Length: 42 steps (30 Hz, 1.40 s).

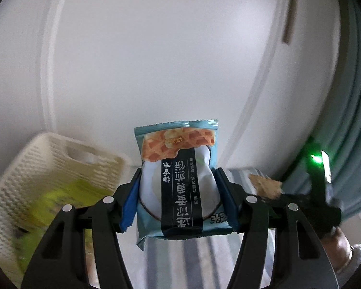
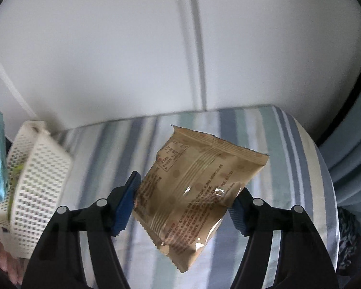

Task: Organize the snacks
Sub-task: 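Carry both packs over the basket and open both tools to drop them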

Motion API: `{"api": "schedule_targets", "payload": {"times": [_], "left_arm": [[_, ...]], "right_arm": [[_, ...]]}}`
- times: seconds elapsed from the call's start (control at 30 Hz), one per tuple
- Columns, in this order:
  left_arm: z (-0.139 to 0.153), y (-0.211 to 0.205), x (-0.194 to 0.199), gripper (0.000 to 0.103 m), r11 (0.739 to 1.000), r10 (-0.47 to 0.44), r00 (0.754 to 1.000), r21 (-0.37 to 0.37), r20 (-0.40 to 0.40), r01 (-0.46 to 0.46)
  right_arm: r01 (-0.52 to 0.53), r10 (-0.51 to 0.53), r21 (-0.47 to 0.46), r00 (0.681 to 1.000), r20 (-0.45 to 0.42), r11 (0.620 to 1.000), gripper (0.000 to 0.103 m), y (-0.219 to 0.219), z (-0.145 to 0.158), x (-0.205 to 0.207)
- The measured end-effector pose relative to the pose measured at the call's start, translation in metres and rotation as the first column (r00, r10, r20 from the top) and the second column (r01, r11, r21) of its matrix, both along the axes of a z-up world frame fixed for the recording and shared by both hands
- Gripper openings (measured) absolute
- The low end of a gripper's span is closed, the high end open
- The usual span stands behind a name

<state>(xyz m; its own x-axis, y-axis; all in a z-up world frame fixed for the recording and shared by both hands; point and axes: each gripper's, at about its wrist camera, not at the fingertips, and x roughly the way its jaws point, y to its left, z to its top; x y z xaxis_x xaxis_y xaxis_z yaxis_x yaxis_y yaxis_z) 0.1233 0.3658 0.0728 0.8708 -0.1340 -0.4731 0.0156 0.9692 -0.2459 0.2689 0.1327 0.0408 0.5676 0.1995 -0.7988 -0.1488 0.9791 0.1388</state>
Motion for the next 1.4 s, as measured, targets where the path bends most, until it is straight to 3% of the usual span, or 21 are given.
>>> {"api": "schedule_targets", "payload": {"times": [0.2,0.27,0.3,0.33,0.6,0.83,0.97,1.1,1.4], "left_arm": [[0.016,0.053,-0.020,0.063,0.987,0.159,0.987,-0.001,0.028,-0.159],[0.019,0.072,-0.025,0.080,0.980,0.199,0.980,0.004,0.016,-0.199],[0.020,0.081,-0.029,0.097,0.973,0.228,0.973,0.010,0.017,-0.229],[0.021,0.088,-0.032,0.100,0.966,0.260,0.965,0.012,0.019,-0.260],[0.037,0.145,-0.061,0.100,0.927,0.376,0.926,-0.020,0.027,-0.375],[0.057,0.157,-0.077,0.100,0.904,0.425,0.901,0.000,0.082,-0.427],[0.070,0.162,-0.091,0.100,0.879,0.468,0.874,0.036,0.130,-0.476],[0.078,0.174,-0.098,0.100,0.868,0.488,0.859,0.017,0.154,-0.496],[0.070,0.195,-0.109,0.100,0.842,0.531,0.830,0.010,0.172,-0.540]], "right_arm": [[-0.085,0.084,0.032,0.995,0.049,0.996,0.067,0.040,0.032,-0.015],[-0.108,0.106,0.042,0.993,0.059,0.993,0.067,0.048,0.037,-0.018],[-0.128,0.124,0.050,0.990,0.066,0.991,0.067,0.056,0.042,-0.020],[-0.139,0.135,0.052,0.988,0.070,0.989,0.067,0.060,0.044,-0.021],[-0.258,0.247,0.105,0.963,0.103,0.960,0.067,0.116,0.072,-0.035],[-0.338,0.326,0.121,0.939,0.112,0.933,0.067,0.159,0.084,-0.039],[-0.399,0.386,0.133,0.916,0.111,0.907,0.067,0.190,0.083,-0.049],[-0.455,0.445,0.130,0.890,0.100,0.881,0.067,0.221,0.077,-0.059],[-0.522,0.519,0.152,0.853,0.062,0.839,0.069,0.291,0.067,-0.055]]}}
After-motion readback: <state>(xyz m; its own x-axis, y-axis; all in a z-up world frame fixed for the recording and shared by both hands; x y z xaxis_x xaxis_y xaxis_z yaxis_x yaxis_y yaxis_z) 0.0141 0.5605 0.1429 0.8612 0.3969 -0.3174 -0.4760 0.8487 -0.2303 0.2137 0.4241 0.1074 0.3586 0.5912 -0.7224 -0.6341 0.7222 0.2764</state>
